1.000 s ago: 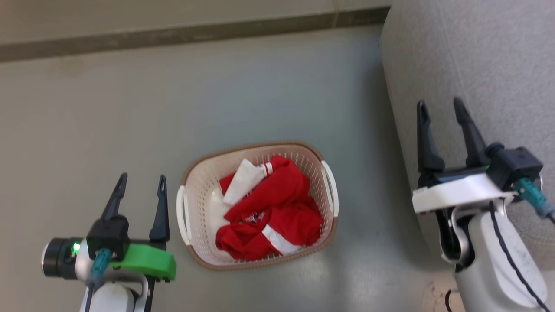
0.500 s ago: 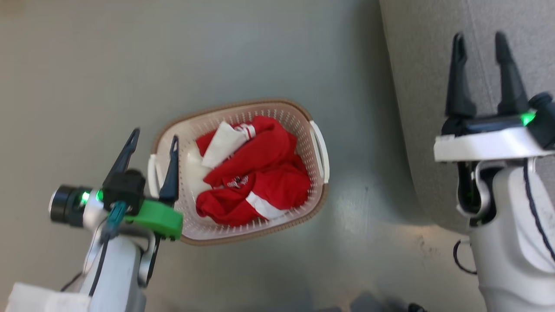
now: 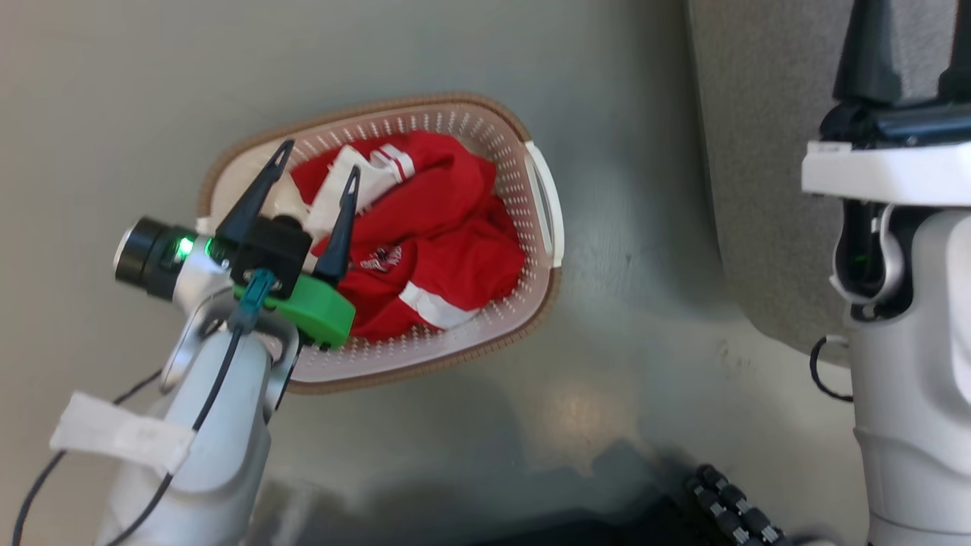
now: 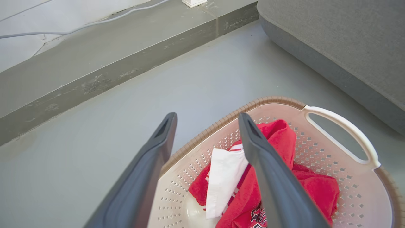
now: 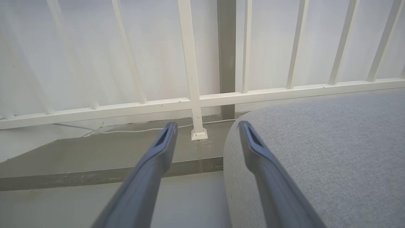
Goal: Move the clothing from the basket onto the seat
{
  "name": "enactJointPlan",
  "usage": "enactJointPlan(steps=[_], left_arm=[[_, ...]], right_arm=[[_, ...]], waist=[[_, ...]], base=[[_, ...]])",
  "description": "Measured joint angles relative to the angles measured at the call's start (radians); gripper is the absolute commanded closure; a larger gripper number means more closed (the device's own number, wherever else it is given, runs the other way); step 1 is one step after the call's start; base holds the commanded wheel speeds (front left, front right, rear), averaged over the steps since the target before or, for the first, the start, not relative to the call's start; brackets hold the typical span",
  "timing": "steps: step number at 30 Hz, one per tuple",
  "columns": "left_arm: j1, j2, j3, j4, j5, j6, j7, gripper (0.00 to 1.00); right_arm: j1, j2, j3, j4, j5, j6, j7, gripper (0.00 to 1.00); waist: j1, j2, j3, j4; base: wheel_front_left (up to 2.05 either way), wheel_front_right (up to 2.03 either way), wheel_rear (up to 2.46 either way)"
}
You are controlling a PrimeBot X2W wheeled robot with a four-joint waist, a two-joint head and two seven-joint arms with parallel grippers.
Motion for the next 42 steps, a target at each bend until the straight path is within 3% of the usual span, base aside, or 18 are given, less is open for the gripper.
enactJointPlan(steps=[11, 33, 42], left_arm=[[-0.105, 0.0, -0.074, 0.104, 0.057, -0.026, -0.002, 0.0], [-0.244, 0.017, -0.191, 0.271, 0.119, -0.05, -0.01, 0.0], [-0.292, 0.017, -0.196, 0.353, 0.123, -0.052, -0.007, 0.0]], right_arm=[[-0.056, -0.002, -0.008, 0.001, 0.012, -0.005, 0.0, 0.0], [-0.084, -0.002, 0.047, 0.012, 0.056, -0.017, 0.0, 0.0], [-0.09, -0.002, 0.062, 0.016, 0.063, -0.025, 0.0, 0.0]], waist=[[0.0, 0.0, 0.121, -0.02], [-0.0001, 0.0, 0.178, -0.083], [-0.0001, 0.0, 0.19, -0.092]], base=[[0.0, 0.0, 0.0], [0.0, 0.0, 0.0], [0.0, 0.0, 0.0]])
